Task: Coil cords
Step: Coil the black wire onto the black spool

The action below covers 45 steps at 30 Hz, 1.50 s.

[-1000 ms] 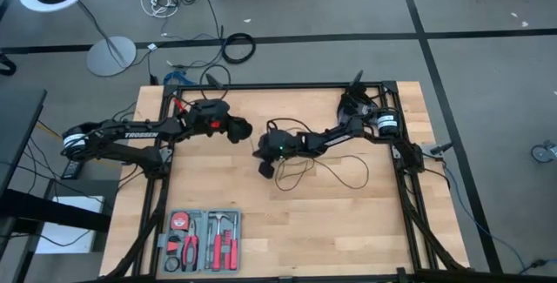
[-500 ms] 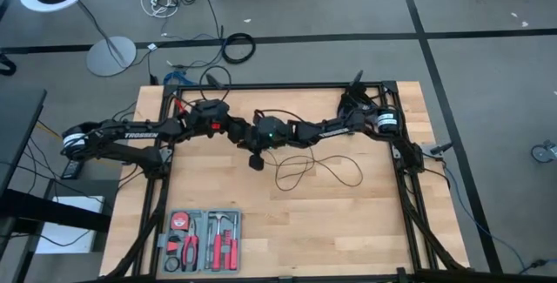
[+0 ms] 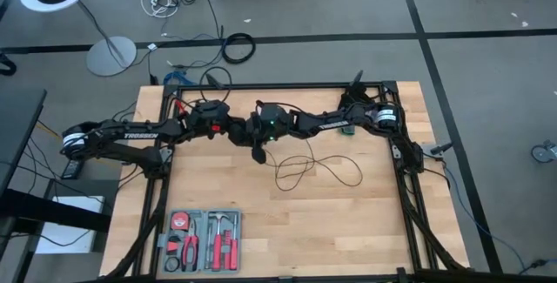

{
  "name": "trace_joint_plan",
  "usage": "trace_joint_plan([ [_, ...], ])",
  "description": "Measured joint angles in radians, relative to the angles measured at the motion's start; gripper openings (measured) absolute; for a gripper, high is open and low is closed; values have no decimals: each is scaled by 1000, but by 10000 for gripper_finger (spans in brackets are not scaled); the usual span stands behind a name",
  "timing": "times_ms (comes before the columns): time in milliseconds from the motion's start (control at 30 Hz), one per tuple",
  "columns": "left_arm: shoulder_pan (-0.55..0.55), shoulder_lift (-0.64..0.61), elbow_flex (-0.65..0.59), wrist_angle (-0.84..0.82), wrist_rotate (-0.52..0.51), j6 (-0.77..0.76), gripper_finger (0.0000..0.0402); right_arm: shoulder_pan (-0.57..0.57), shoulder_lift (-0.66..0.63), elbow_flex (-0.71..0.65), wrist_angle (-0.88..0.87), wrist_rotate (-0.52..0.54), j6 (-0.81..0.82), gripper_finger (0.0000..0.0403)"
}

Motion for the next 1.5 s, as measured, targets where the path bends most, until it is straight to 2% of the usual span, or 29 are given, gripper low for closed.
trace_joint_plan([
  [367,0,1,0,71,-54,2,0,9,0,0,44,-5,-44,0],
  [700,1,2,0,-26,12,23,0,-31,0,0,46,-19,-62,0],
  [967,1,2,0,-103,24,27,0,-48,0,0,35,-33,-61,0],
  [1167,1,2,0,-101,35,27,0,-48,0,0,63,-33,-61,0],
  [1300,1,2,0,-81,98,33,0,-34,0,0,74,-30,-67,0],
  [1500,-1,2,-1,-122,125,32,0,-33,0,0,70,27,-87,0],
])
